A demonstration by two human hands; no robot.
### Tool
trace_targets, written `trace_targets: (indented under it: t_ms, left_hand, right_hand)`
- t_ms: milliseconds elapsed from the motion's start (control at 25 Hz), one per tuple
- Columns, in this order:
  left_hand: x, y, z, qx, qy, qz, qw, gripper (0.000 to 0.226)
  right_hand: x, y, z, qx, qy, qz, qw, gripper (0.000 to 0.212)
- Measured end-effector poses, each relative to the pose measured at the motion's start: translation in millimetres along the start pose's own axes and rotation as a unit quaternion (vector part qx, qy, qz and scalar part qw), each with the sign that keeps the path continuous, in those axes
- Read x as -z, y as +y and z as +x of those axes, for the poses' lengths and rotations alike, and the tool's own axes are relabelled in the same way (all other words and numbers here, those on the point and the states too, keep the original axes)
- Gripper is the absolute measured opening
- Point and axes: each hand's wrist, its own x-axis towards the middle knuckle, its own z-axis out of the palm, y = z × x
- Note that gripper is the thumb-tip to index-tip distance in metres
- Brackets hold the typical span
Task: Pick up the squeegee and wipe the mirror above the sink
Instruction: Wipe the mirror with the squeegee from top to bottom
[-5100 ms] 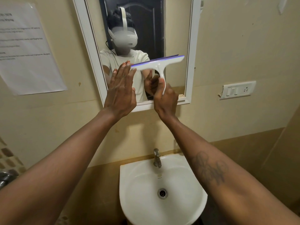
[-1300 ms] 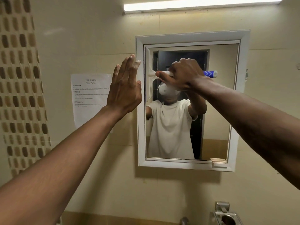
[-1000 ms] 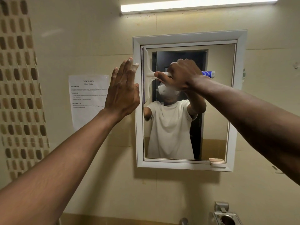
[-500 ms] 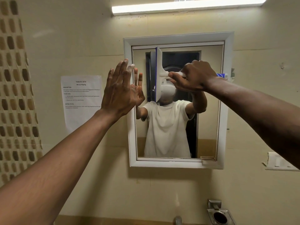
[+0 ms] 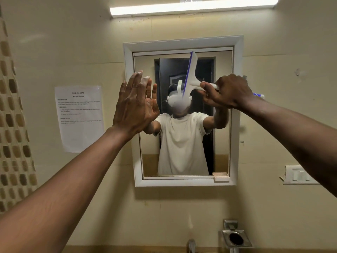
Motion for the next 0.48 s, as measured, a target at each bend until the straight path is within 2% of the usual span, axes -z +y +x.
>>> trace_targets:
  t_ms: [160,480]
  left_hand:
    - [-11,6,0,-0.016,0.026,0.016,0.999,0.08]
    - [-18,18,0,-0.033,0.037,-0.004,0.999,0.082]
  right_hand:
    - [4,9,-19,-0.044,0.018,-0.012,0.999,0.066]
    - [-10,13,-39,-0.159,0.07,0.028,0.984,0.068]
